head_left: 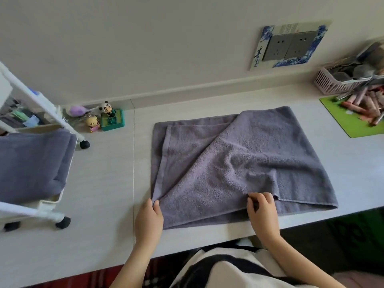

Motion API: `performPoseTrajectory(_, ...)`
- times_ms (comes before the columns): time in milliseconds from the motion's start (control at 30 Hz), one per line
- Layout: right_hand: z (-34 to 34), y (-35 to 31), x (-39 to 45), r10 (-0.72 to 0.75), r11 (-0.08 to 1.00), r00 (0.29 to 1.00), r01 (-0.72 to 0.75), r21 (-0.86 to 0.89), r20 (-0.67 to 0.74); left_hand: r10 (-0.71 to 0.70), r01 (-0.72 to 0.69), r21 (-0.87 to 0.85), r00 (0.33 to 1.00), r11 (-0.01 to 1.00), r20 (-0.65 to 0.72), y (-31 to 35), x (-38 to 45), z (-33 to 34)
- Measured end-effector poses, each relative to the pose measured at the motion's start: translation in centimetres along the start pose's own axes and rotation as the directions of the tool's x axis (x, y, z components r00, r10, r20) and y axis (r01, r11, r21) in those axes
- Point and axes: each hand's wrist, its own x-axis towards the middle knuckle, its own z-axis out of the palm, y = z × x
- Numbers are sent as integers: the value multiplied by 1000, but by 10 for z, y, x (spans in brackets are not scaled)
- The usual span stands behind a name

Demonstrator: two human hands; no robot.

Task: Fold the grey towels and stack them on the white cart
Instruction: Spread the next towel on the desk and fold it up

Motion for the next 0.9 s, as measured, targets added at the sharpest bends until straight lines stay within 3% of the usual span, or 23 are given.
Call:
performPoseTrajectory(233,-2,10,-7,-113,993,993,112,-20,-24,103,-101,165,995,981,-3,-1,1,8)
performPoseTrajectory(533,-7,13,-14,-61,998,998,61,-23,-33,178,-169,189,984,967,-32,-15,7,11)
performPoseTrajectory(667,-6,14,-15,-39,999,998,38,-18,-45,59,-55,85,997,995,-45,-20,10,9)
performPoseTrajectory(800,1,21,-18,-88,994,996,87,-71,-7,216,-204,241,976,949,-23,-19,7,11)
performPoseTrajectory(900,5,26,-17,-123,986,992,124,-113,12,248,-231,292,969,928,-21,-23,6,17)
